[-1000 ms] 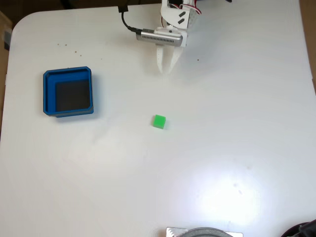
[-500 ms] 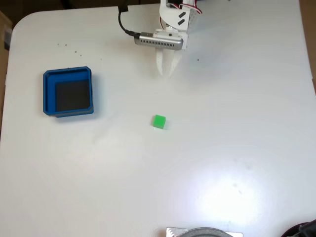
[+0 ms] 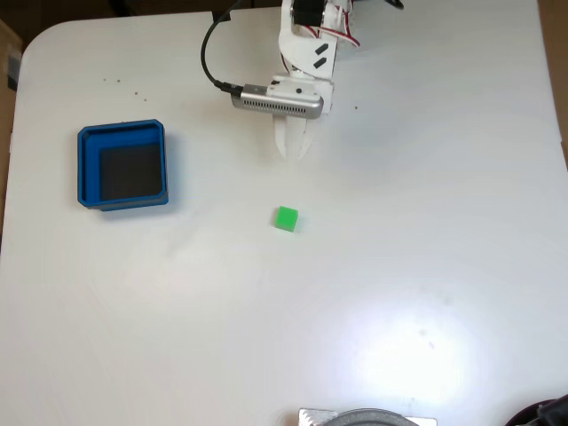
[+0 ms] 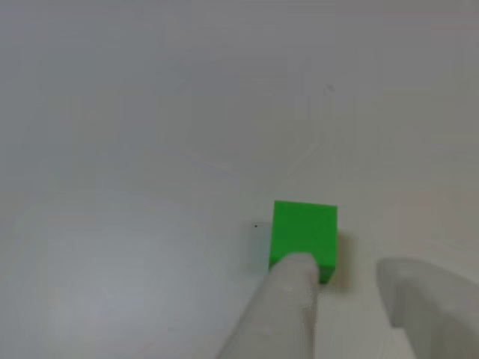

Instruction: Pick up green cube and drop it in the blue box

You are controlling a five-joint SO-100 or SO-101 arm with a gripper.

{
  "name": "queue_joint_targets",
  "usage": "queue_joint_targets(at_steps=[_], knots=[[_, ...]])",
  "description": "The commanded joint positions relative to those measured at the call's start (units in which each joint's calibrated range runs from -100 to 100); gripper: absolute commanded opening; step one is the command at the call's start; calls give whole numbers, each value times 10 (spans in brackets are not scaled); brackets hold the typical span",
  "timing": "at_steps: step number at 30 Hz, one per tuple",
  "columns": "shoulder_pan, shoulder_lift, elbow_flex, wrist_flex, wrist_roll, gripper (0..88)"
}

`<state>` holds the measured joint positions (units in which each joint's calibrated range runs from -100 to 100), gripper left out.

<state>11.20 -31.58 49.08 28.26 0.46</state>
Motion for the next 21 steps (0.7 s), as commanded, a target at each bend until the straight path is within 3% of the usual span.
queue_joint_targets(at_steps=[1,9,21], knots=[[3,52,-68,-7,0,23],[19,143,-145,11,0,23],[19,283,-380,240,0,23]])
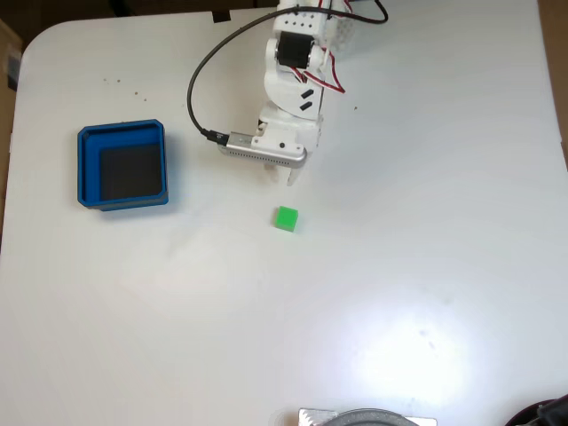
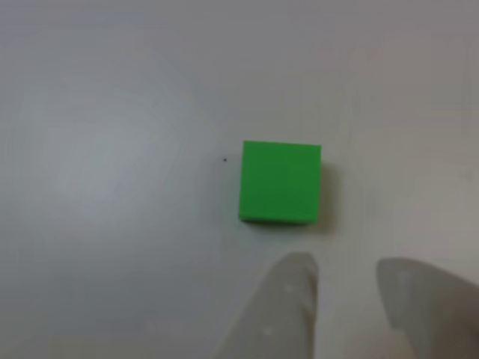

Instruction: Pick up green cube and drop it in the blue box

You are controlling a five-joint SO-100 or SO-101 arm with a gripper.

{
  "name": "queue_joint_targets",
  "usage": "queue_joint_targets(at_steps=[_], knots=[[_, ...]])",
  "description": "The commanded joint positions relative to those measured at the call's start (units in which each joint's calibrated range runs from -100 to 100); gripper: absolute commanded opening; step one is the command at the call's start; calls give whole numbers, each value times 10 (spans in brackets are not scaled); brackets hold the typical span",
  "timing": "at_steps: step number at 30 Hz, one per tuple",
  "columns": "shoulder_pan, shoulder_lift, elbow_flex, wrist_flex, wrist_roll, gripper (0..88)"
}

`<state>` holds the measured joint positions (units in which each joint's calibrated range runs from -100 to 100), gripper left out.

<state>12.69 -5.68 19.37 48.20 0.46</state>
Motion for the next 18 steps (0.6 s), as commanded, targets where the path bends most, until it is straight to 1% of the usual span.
queue_joint_targets(at_steps=[1,18], knots=[[4,34,-90,43,0,23],[2,155,-223,43,-1,24]])
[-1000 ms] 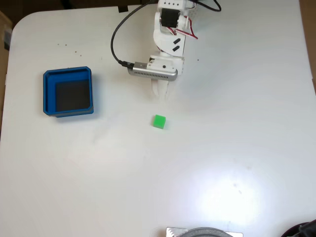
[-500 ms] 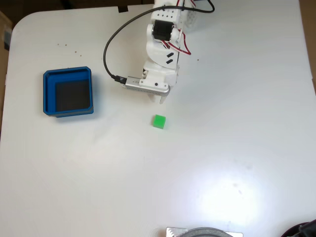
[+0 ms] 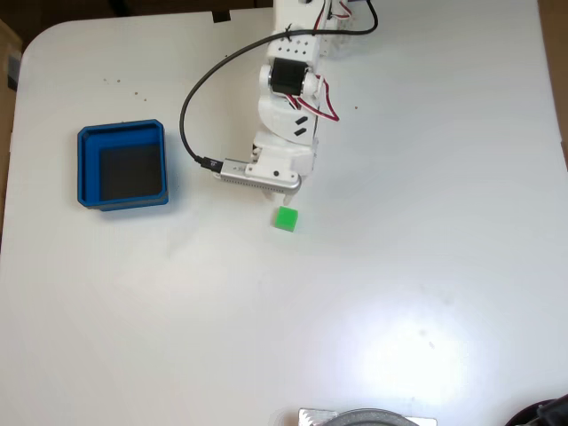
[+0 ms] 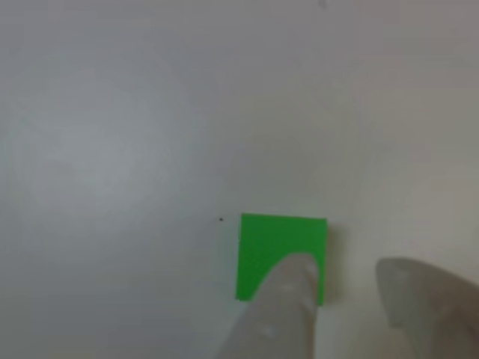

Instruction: Pick up green cube and drop it in the blue box

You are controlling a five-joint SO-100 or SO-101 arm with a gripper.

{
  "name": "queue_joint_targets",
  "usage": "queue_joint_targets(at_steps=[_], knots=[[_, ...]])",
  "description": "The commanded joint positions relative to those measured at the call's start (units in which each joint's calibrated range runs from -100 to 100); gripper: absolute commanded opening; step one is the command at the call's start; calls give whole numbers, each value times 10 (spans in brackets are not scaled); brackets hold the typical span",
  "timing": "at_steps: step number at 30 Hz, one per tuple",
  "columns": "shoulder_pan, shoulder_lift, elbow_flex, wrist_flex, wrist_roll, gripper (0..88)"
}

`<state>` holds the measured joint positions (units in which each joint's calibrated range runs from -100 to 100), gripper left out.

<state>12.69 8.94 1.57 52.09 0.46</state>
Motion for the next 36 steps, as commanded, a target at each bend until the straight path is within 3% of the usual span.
queue_joint_targets(at_steps=[1,27,36], knots=[[2,13,-45,5,-1,24],[-2,42,-44,4,-1,31],[-2,41,-43,3,-1,216]])
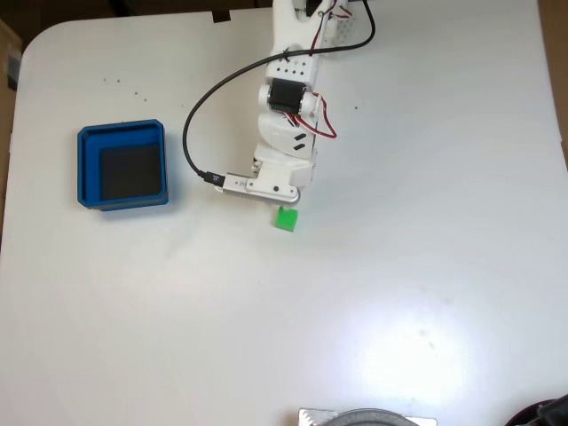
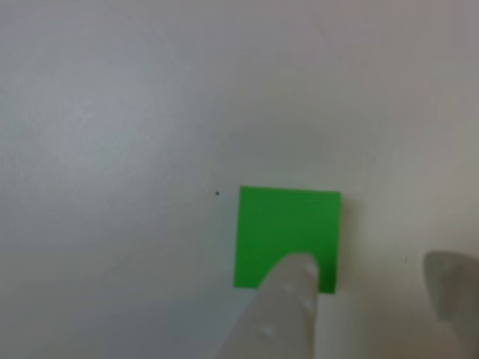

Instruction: Pick up green cube and drop it in the blue box

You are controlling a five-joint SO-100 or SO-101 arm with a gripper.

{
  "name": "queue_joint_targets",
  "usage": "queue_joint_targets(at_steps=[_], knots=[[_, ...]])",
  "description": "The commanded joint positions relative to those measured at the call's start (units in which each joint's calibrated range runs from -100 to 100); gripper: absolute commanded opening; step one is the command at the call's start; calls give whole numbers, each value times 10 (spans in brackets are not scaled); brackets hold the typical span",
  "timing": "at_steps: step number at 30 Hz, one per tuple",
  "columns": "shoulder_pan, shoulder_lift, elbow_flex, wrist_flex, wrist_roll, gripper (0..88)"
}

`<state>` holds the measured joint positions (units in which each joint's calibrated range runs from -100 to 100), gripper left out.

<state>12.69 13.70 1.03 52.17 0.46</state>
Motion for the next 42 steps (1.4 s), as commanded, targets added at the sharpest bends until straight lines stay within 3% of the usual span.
queue_joint_targets(at_steps=[1,7,42], knots=[[-2,-7,-38,2,-1,231],[-14,-7,-35,4,-1,278],[-46,46,-38,-1,-1,278]])
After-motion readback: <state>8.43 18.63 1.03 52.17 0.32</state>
